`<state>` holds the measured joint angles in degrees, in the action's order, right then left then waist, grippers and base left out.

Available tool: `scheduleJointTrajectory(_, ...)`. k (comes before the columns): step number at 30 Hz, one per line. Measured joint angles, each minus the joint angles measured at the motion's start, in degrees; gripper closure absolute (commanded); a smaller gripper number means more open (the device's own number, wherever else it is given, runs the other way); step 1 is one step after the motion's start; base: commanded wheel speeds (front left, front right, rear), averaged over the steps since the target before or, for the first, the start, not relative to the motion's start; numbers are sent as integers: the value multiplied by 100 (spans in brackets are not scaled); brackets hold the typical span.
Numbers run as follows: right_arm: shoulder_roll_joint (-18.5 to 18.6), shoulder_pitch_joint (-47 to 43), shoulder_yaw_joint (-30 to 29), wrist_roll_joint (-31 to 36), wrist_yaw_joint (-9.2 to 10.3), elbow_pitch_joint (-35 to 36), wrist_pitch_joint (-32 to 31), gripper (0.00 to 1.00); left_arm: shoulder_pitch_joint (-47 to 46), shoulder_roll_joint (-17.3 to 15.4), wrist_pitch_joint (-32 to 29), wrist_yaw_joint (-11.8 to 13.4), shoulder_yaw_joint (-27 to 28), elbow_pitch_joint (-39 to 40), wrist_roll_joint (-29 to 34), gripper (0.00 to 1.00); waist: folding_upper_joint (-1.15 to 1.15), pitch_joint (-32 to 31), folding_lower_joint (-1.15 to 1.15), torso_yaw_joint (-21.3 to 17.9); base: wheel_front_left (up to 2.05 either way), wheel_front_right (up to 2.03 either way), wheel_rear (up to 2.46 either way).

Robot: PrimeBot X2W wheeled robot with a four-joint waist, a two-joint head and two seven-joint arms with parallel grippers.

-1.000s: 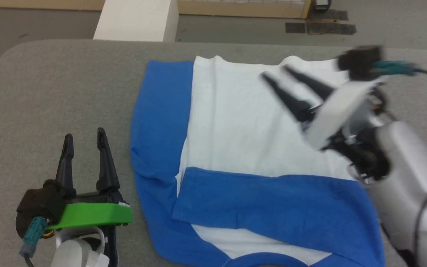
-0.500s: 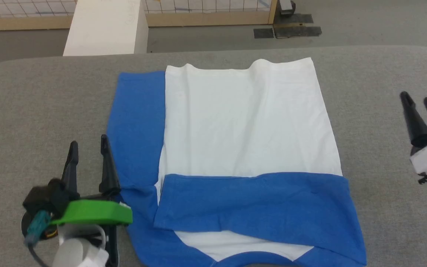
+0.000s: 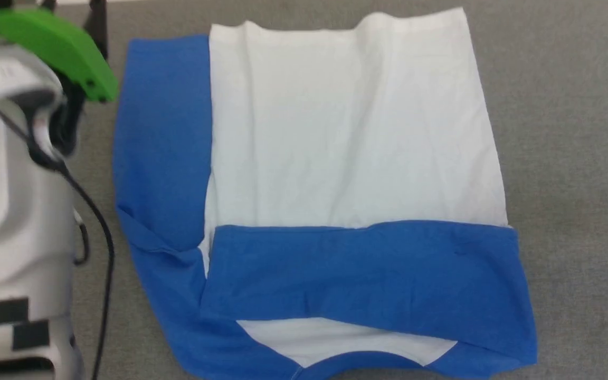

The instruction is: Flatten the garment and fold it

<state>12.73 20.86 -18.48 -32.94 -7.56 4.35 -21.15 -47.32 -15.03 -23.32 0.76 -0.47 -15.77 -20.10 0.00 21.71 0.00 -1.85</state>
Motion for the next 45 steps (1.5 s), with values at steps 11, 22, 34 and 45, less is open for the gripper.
scheduleJointTrajectory(11, 185, 113, 118, -322, 0, -67, 254, 0, -1162, -571, -2557, 590, -458, -537, 560, 0, 0, 1328, 2, -381, 0, 0, 0)
scheduleJointTrajectory(22, 322, 117, 146, -438, 0, -1, 304, 0, -1148, -759, -3652, 1239, -265, -26, 662, 100, 0, 1769, 1, -578, 0, 0, 0)
scheduleJointTrajectory(34, 408, 75, 171, -374, 0, -70, 325, 0, -256, 87, -1623, 1847, 1457, 550, -633, 100, 0, 1397, 1, -302, 0, 0, 0)
scheduleJointTrajectory(45, 198, -372, 75, -129, 0, -123, 144, 0, 568, 38, -134, 1495, 2681, 194, -1137, 100, 0, 461, 0, 158, 0, 0, 0)
